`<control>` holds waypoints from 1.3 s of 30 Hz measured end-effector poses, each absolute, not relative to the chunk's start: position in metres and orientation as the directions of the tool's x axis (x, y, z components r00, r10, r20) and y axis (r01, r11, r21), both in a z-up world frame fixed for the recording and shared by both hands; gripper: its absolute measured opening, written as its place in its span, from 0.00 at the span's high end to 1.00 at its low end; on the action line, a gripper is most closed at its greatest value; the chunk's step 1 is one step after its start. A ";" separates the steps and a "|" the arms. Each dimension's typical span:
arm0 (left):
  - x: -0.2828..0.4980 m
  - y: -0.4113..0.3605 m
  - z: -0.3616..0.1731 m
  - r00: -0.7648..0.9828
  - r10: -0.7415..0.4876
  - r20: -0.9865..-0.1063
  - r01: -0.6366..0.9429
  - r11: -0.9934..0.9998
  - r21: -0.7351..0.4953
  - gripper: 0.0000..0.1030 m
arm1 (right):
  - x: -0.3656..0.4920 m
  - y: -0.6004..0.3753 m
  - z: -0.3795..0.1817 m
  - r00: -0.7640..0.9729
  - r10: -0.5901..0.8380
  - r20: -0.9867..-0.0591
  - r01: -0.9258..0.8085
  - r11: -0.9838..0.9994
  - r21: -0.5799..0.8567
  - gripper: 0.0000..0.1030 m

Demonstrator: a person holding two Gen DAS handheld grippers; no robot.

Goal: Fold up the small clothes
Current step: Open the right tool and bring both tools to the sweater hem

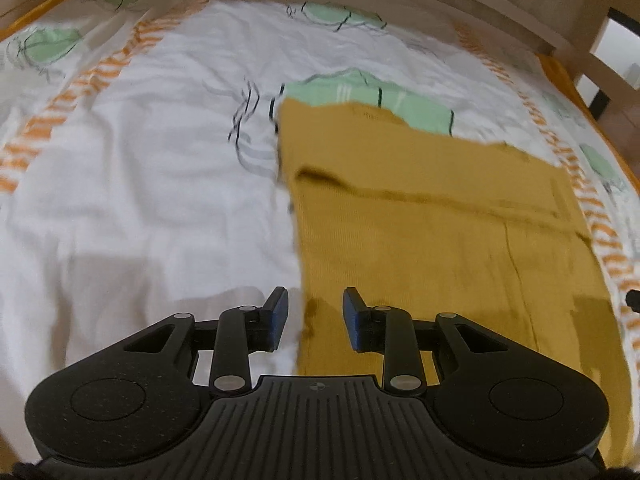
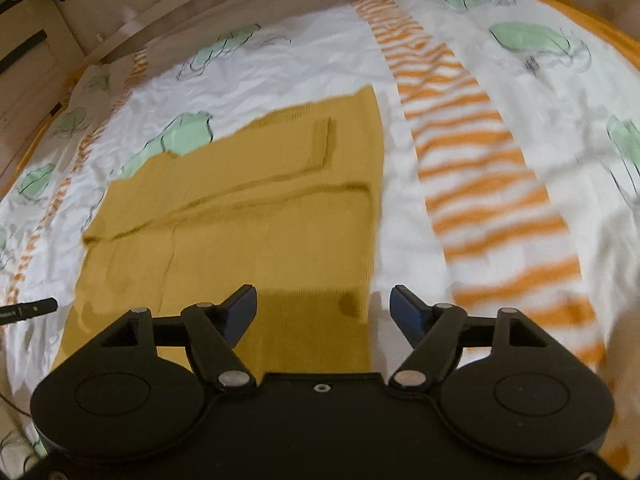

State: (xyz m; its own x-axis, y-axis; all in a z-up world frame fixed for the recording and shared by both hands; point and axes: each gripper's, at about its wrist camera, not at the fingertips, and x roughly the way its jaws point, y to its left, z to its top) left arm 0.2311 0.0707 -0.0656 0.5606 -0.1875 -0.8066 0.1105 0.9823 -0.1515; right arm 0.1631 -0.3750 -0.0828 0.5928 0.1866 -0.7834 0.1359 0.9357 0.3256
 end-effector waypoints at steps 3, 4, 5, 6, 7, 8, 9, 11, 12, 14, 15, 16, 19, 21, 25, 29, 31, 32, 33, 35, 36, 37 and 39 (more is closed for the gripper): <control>0.205 0.072 -0.071 0.549 -0.174 -0.818 0.111 0.985 -0.135 0.72 | 0.140 -0.372 -0.084 0.579 0.199 -0.791 0.139 0.932 0.336 0.26; 0.197 0.072 -0.073 0.542 -0.173 -0.823 0.111 0.985 -0.133 0.72 | 0.134 -0.371 -0.085 0.575 0.204 -0.792 0.138 0.930 0.339 0.26; 0.190 0.073 -0.076 0.532 -0.176 -0.828 0.114 0.984 -0.136 0.72 | 0.128 -0.370 -0.086 0.571 0.205 -0.795 0.140 0.930 0.340 0.25; 0.182 0.073 -0.078 0.524 -0.182 -0.832 0.117 0.983 -0.141 0.72 | 0.120 -0.369 -0.088 0.565 0.206 -0.799 0.141 0.930 0.339 0.25; 0.175 0.074 -0.080 0.517 -0.183 -0.836 0.117 0.983 -0.142 0.72 | 0.115 -0.367 -0.090 0.560 0.206 -0.802 0.142 0.930 0.338 0.25; 0.169 0.074 -0.082 0.513 -0.180 -0.840 0.118 0.983 -0.138 0.72 | 0.109 -0.366 -0.092 0.554 0.208 -0.806 0.142 0.930 0.338 0.25; 0.163 0.074 -0.084 0.510 -0.174 -0.842 0.119 0.984 -0.131 0.72 | 0.102 -0.366 -0.096 0.546 0.212 -0.810 0.145 0.929 0.341 0.25; 0.152 0.074 -0.087 0.509 -0.168 -0.844 0.123 0.985 -0.122 0.71 | 0.090 -0.365 -0.100 0.535 0.219 -0.816 0.159 0.922 0.352 0.25; 0.146 0.075 -0.090 0.507 -0.170 -0.845 0.125 0.985 -0.122 0.70 | 0.084 -0.366 -0.103 0.530 0.224 -0.818 0.168 0.918 0.360 0.25; 0.136 0.076 -0.094 0.509 -0.174 -0.843 0.127 0.984 -0.126 0.65 | 0.072 -0.365 -0.107 0.524 0.229 -0.820 0.179 0.912 0.369 0.23; 0.131 0.077 -0.095 0.513 -0.176 -0.840 0.127 0.984 -0.128 0.64 | 0.067 -0.365 -0.109 0.525 0.232 -0.819 0.184 0.909 0.375 0.22; 0.127 0.077 -0.097 0.516 -0.176 -0.838 0.127 0.984 -0.128 0.61 | 0.062 -0.365 -0.110 0.527 0.237 -0.817 0.187 0.905 0.383 0.20; 0.117 0.075 -0.101 0.522 -0.180 -0.834 0.144 0.982 -0.122 0.53 | 0.052 -0.364 -0.111 0.528 0.247 -0.813 0.192 0.897 0.397 0.18; 0.112 0.074 -0.102 0.530 -0.183 -0.828 0.149 0.981 -0.121 0.49 | 0.048 -0.364 -0.112 0.532 0.253 -0.808 0.194 0.892 0.408 0.17; 0.103 0.078 -0.106 0.545 -0.215 -0.810 0.123 0.977 -0.177 0.38 | 0.041 -0.359 -0.113 0.531 0.279 -0.800 0.173 0.889 0.425 0.08; 0.093 0.082 -0.109 0.578 -0.227 -0.784 0.081 0.972 -0.222 0.38 | 0.038 -0.353 -0.117 0.525 0.309 -0.793 0.141 0.887 0.440 0.01; 0.093 0.081 -0.109 0.579 -0.225 -0.784 0.091 0.973 -0.212 0.38 | 0.037 -0.355 -0.118 0.531 0.314 -0.787 0.147 0.881 0.450 0.01; 0.093 0.080 -0.109 0.578 -0.222 -0.786 0.095 0.974 -0.205 0.37 | 0.036 -0.355 -0.118 0.536 0.315 -0.783 0.148 0.878 0.455 0.01; 0.092 0.079 -0.109 0.577 -0.218 -0.787 0.098 0.975 -0.199 0.37 | 0.035 -0.355 -0.119 0.539 0.317 -0.780 0.147 0.877 0.458 0.01; 0.091 0.077 -0.109 0.574 -0.214 -0.790 0.107 0.977 -0.187 0.37 | 0.033 -0.353 -0.119 0.543 0.317 -0.778 0.141 0.879 0.456 0.01; 0.091 0.077 -0.109 0.572 -0.213 -0.792 0.111 0.977 -0.183 0.37 | 0.033 -0.353 -0.119 0.543 0.316 -0.778 0.137 0.881 0.453 0.01; 0.090 0.076 -0.109 0.569 -0.213 -0.794 0.116 0.977 -0.179 0.37 | 0.033 -0.351 -0.120 0.540 0.314 -0.781 0.132 0.885 0.447 0.01; 0.089 0.076 -0.109 0.556 -0.217 -0.803 0.127 0.976 -0.175 0.37 | 0.033 -0.350 -0.119 0.537 0.317 -0.782 0.124 0.887 0.445 0.01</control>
State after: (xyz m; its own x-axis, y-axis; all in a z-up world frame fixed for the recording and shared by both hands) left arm 0.0891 0.0760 -0.1090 0.5560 -0.2165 -0.8025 0.1270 0.9763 -0.1754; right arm 0.0325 -0.3504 -0.1195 0.5373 0.3168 -0.7816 0.1244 0.8869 0.4449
